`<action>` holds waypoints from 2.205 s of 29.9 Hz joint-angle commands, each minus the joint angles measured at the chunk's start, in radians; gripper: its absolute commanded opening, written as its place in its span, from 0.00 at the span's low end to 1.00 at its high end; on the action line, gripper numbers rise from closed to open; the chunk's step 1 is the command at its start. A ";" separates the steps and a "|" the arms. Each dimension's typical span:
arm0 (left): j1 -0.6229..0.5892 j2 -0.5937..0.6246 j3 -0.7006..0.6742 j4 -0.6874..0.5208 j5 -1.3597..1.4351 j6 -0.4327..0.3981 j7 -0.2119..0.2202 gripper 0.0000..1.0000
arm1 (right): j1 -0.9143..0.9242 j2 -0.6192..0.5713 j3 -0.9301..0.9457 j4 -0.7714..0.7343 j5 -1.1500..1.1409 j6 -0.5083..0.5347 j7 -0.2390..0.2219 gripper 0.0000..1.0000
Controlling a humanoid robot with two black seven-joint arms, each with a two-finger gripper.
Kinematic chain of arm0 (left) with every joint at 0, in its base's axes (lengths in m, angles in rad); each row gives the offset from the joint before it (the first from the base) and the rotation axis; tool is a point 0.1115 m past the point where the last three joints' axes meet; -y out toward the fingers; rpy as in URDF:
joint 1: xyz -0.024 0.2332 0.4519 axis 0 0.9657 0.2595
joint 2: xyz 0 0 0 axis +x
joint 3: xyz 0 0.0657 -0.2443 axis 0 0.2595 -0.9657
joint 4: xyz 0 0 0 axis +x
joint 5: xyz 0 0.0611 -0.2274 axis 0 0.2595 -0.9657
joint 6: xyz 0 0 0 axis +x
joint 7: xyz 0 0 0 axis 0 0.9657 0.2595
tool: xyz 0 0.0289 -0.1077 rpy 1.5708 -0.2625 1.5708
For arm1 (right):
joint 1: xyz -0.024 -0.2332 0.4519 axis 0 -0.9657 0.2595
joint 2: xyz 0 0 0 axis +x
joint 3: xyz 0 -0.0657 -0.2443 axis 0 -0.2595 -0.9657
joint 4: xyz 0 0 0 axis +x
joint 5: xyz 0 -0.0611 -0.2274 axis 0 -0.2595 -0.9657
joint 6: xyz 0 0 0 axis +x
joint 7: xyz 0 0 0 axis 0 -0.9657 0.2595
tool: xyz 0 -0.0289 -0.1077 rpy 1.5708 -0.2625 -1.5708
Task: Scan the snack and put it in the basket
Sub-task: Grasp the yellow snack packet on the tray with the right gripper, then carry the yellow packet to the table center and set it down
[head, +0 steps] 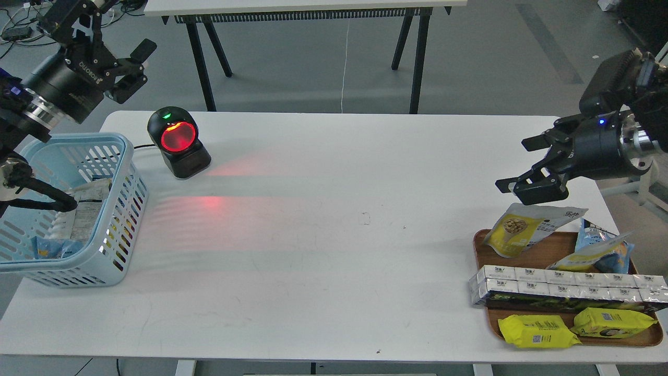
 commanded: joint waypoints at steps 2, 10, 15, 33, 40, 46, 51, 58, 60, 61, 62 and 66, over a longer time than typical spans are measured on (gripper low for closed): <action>0.003 0.001 0.000 0.001 0.000 0.000 0.000 1.00 | -0.021 -0.004 -0.048 0.001 -0.044 0.000 0.000 0.98; 0.006 -0.001 0.002 0.005 0.000 0.000 0.000 1.00 | -0.093 0.007 -0.098 -0.031 -0.102 0.000 0.000 0.97; 0.006 -0.001 0.002 0.005 0.000 0.000 0.000 1.00 | -0.104 0.034 -0.093 -0.084 -0.129 0.000 0.000 0.90; 0.011 -0.001 0.002 0.005 0.000 0.000 0.000 1.00 | -0.162 0.065 -0.093 -0.137 -0.150 0.000 0.000 0.22; 0.009 -0.001 0.002 0.005 0.000 0.000 0.000 1.00 | -0.170 0.060 -0.075 -0.157 -0.138 0.000 0.000 0.00; 0.011 -0.001 0.002 0.005 0.000 0.000 0.000 1.00 | -0.168 0.054 -0.015 -0.154 -0.132 0.000 0.000 0.00; 0.009 -0.001 0.000 0.005 -0.002 0.000 0.000 1.00 | -0.167 0.060 0.060 -0.153 -0.121 0.000 0.000 0.00; 0.008 -0.002 0.000 0.005 -0.002 0.000 0.000 1.00 | -0.102 0.177 0.163 -0.110 -0.058 0.000 0.000 0.00; 0.006 -0.017 -0.002 0.006 -0.002 0.000 0.000 1.00 | -0.056 0.241 0.163 -0.091 -0.060 0.000 0.000 0.00; 0.006 -0.022 -0.002 0.008 0.000 0.000 0.000 1.00 | -0.044 0.278 0.163 -0.085 -0.058 0.000 0.000 0.00; 0.006 -0.022 -0.002 0.012 0.000 0.000 0.000 1.00 | -0.038 0.310 0.163 -0.082 -0.058 0.000 0.000 0.00; -0.005 -0.024 -0.003 0.043 -0.002 0.000 0.000 1.00 | -0.010 0.470 0.157 -0.091 -0.072 0.000 0.000 0.00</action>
